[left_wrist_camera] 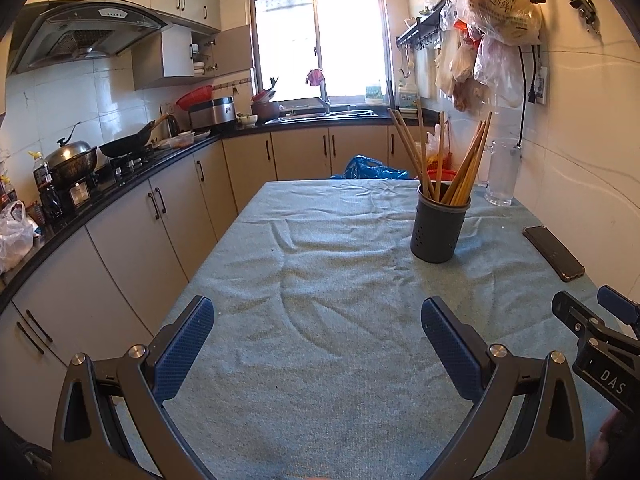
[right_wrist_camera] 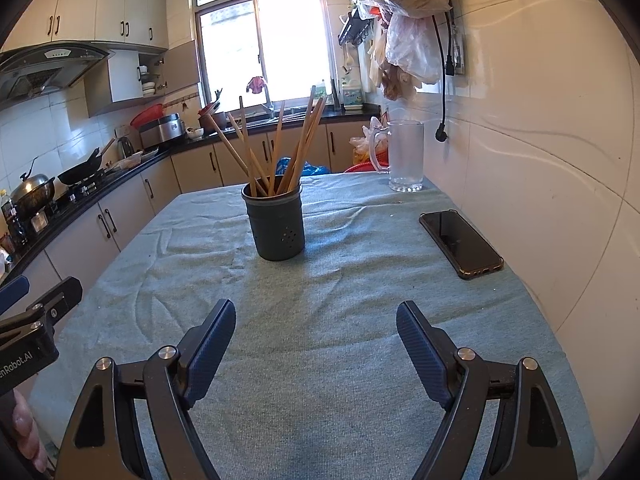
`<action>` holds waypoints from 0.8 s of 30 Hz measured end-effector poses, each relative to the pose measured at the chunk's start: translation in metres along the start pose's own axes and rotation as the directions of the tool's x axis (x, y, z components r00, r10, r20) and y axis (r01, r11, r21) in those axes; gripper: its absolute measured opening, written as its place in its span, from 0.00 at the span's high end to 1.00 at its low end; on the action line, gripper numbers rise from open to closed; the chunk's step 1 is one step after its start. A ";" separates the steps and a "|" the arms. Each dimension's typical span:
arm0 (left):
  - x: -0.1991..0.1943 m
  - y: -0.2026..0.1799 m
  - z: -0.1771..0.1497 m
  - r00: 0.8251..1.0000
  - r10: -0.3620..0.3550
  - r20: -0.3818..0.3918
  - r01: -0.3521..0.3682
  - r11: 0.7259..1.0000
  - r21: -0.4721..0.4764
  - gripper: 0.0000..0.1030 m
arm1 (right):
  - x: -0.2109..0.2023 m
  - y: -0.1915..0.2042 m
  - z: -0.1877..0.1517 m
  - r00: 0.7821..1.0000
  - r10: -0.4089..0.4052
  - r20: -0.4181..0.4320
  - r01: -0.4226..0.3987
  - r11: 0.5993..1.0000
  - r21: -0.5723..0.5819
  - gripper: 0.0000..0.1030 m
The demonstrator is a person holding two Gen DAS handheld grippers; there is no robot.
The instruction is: Organize utensils
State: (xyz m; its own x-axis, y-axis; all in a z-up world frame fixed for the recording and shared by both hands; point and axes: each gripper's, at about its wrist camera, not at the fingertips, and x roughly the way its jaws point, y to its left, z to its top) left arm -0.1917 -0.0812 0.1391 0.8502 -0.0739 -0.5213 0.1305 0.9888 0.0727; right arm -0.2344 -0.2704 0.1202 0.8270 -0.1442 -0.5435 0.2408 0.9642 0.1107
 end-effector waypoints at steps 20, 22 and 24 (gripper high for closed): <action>0.009 0.000 -0.003 0.998 -0.038 -0.052 0.038 0.999 -0.002 0.00 | -0.001 0.001 0.001 1.000 -0.005 0.002 0.005 1.000 -0.007 0.14; 0.011 0.000 -0.003 0.998 -0.040 -0.058 0.040 0.999 -0.005 0.00 | -0.001 0.001 0.001 1.000 -0.005 0.001 0.005 1.000 -0.009 0.14; 0.011 0.000 -0.003 0.997 -0.042 -0.061 0.041 0.999 -0.006 0.00 | 0.000 0.002 0.003 1.000 -0.005 0.000 0.005 1.000 -0.013 0.14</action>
State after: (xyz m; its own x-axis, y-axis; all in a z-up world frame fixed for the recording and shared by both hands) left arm -0.1840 -0.0817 0.1304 0.8114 -0.1069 -0.5746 0.1625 0.9856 0.0460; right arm -0.2325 -0.2691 0.1225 0.8256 -0.1484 -0.5443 0.2378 0.9664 0.0972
